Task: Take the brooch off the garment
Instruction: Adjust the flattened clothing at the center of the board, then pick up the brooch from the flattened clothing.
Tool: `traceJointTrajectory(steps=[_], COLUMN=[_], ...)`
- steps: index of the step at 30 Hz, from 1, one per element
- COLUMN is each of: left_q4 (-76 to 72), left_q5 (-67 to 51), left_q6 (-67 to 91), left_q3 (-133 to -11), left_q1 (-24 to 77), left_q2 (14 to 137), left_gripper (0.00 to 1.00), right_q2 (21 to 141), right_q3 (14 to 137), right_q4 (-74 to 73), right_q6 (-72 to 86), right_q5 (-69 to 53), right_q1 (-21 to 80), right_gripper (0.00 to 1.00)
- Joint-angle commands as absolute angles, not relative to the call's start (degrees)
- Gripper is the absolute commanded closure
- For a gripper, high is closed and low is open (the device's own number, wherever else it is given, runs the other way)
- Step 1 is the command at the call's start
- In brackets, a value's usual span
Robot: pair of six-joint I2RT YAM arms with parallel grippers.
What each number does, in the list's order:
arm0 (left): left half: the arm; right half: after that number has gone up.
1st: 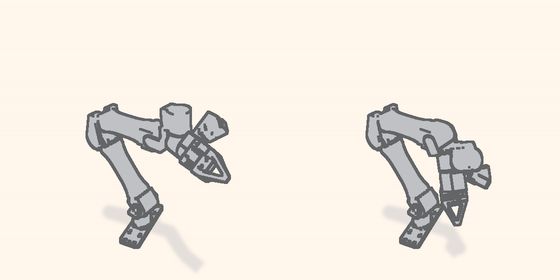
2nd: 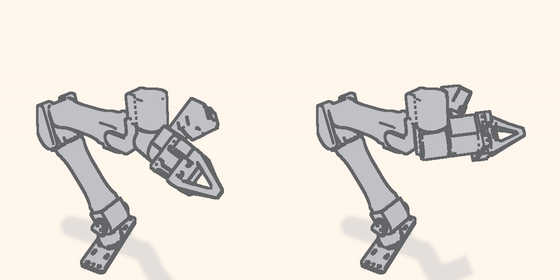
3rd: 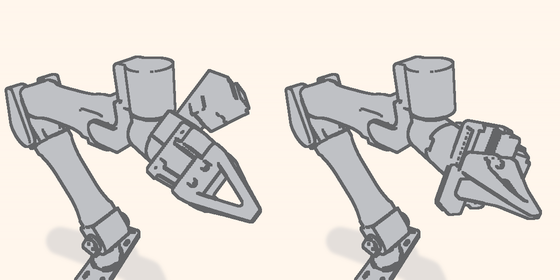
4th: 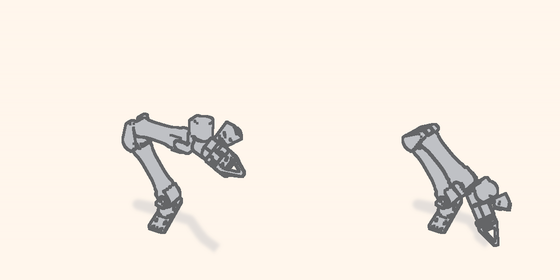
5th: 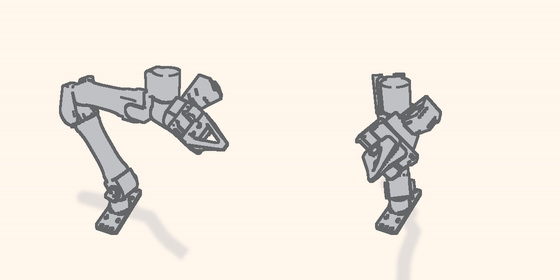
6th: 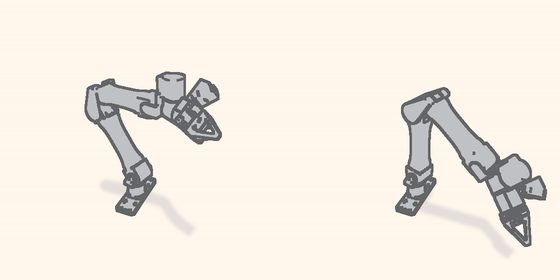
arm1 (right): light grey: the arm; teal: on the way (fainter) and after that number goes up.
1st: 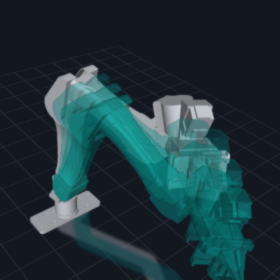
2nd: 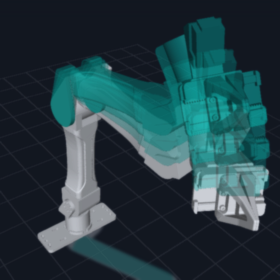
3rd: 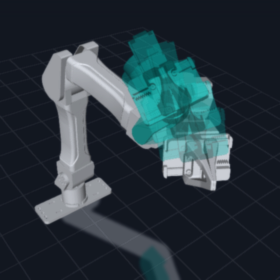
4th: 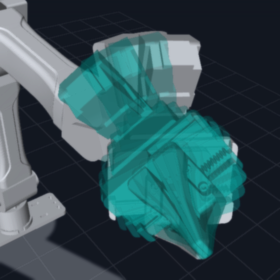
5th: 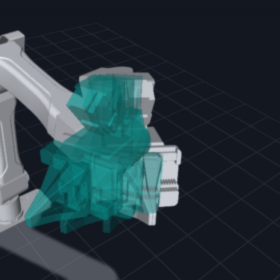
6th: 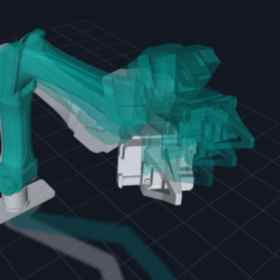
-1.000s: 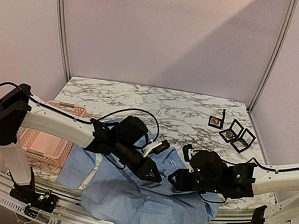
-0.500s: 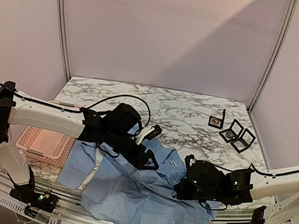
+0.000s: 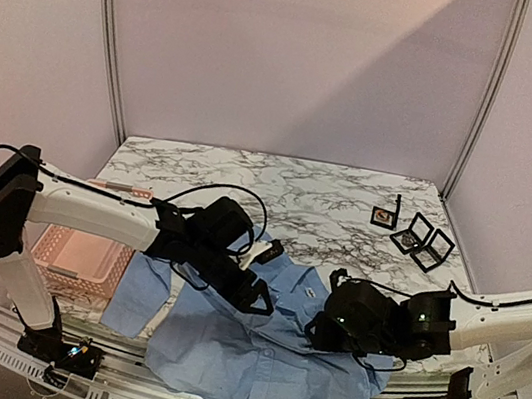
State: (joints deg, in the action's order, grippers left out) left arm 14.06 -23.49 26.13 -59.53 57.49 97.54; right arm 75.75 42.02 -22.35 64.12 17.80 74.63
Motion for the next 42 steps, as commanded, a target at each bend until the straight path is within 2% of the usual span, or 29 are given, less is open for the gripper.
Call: traceJointTrajectory(steps=[1, 3, 8, 13, 36, 42], left_q4=[13.88, 13.97, 13.88, 13.94, 13.45, 13.37], left_q5=[-25.86, -26.24, -26.54, -27.05, -27.94, -27.92], left_q6=[25.82, 25.95, 26.03, 26.06, 26.45, 26.5], left_q3=[-60.2, -60.16, -59.75, -59.6, -59.33, -59.33], left_q1=[57.77, 57.75, 57.74, 57.75, 58.14, 58.1], left_q2=[99.44, 99.92, 99.52, 99.53, 99.37, 99.19], left_gripper=[0.44, 0.51, 0.79, 0.99, 1.0, 1.0], right_q2=[74.77, 76.07, 81.18, 84.98, 92.57, 94.21], right_q3=[47.31, 49.66, 54.12, 57.29, 60.55, 60.61], right_q4=[-27.21, -28.36, -30.74, -32.38, -32.04, -32.98], right_q6=[61.1, 59.92, 58.17, 56.58, 51.95, 52.39], right_q5=[19.64, 19.63, 19.54, 19.64, 18.47, 19.1], right_q1=[75.09, 75.07, 75.06, 75.01, 73.37, 73.37], right_gripper=[0.66, 0.67, 0.7, 0.74, 0.8, 0.85])
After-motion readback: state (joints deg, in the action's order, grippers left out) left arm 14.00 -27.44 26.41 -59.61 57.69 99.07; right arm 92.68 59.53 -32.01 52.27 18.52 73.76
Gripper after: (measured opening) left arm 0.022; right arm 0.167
